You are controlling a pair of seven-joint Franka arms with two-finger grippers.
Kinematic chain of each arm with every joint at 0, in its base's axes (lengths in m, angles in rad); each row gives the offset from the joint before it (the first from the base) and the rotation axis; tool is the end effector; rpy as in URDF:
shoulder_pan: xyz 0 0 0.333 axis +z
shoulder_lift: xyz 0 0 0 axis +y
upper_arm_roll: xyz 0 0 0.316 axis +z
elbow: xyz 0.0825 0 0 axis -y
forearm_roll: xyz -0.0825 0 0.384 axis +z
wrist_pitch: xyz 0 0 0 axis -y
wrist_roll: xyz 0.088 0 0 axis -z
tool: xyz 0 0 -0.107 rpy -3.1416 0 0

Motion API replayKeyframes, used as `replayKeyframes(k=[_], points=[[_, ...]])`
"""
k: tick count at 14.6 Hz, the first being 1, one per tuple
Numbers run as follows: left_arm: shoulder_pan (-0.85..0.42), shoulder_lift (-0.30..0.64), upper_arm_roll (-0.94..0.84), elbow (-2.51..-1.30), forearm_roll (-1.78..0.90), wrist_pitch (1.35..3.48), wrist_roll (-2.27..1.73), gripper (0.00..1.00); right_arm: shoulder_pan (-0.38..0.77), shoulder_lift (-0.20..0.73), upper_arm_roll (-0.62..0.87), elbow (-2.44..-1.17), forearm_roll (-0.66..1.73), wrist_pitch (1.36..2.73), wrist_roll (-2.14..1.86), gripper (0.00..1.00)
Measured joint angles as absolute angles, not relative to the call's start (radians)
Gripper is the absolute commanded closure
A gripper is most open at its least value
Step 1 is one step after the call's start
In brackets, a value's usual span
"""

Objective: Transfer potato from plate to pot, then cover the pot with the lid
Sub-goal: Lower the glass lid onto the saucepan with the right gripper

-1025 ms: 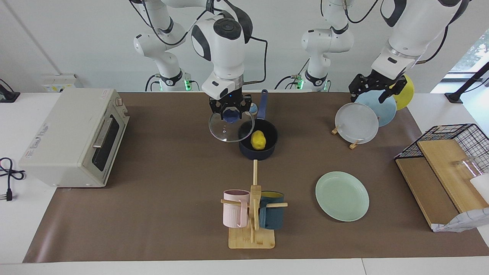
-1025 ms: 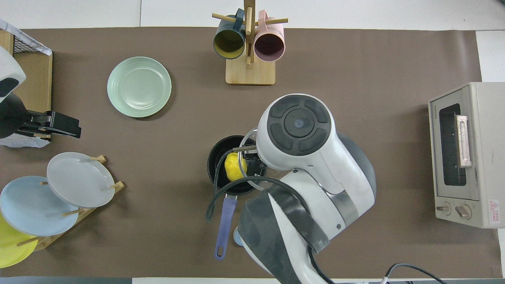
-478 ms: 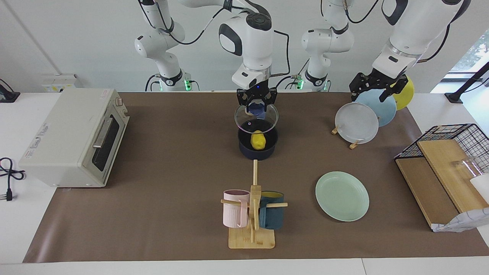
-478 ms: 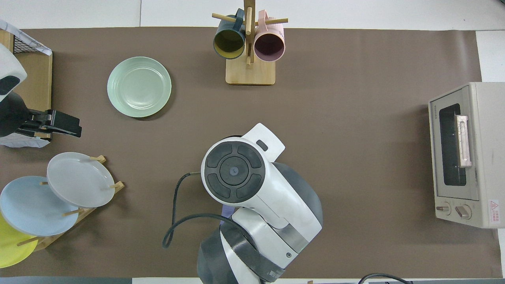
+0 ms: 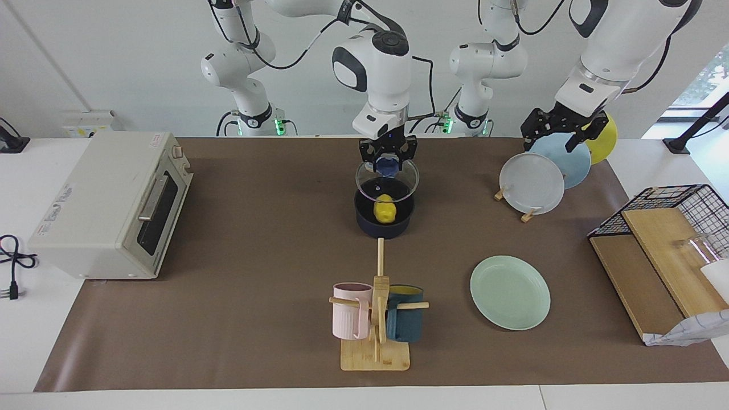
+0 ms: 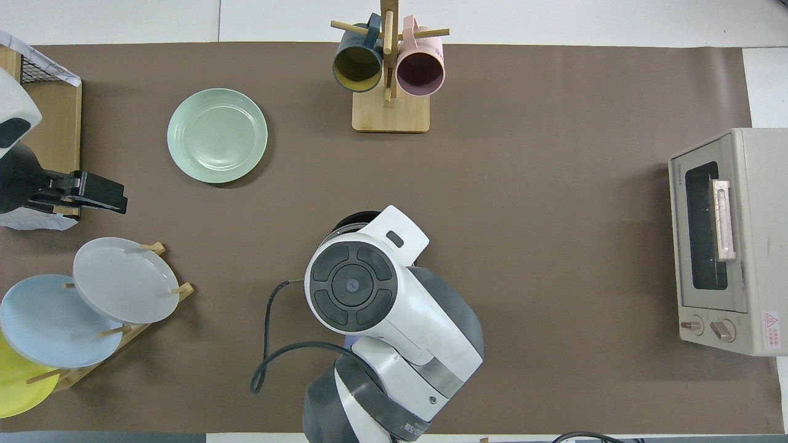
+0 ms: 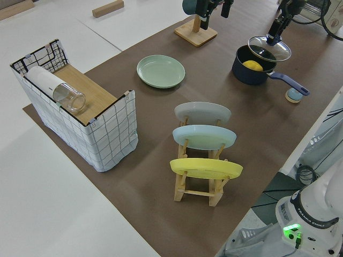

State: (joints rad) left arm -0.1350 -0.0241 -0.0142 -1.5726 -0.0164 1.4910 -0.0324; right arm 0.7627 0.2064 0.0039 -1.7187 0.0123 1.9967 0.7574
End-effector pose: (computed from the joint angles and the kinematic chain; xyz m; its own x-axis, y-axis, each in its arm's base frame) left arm 0.5324 -0.0820 0.6301 0.9914 -0.1176 -0.0580 -0.1169 -0.9930 0.0142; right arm 0.4532 0.4372 0.4691 0.9990 0.0031 0.0435 0.0057 -0.9983 -0.0581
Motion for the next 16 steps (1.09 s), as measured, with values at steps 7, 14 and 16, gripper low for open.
replayKeyframes(k=[7, 14, 16], points=[[-0.135, -0.024, -0.014, -1.573, -0.016, 1.491, -0.032, 0.0, 0.737, 0.243, 0.0, -1.765, -0.001, 2.066, 0.744, 1.0], [-0.135, -0.024, -0.014, -1.573, -0.02, 1.491, -0.032, 0.0, 0.738, 0.265, 0.0, -1.765, -0.019, 2.09, 0.737, 1.0], [-0.135, -0.024, -0.013, -1.573, -0.02, 1.491, -0.032, 0.0, 0.74, 0.273, 0.001, -1.765, -0.024, 2.099, 0.737, 1.0]])
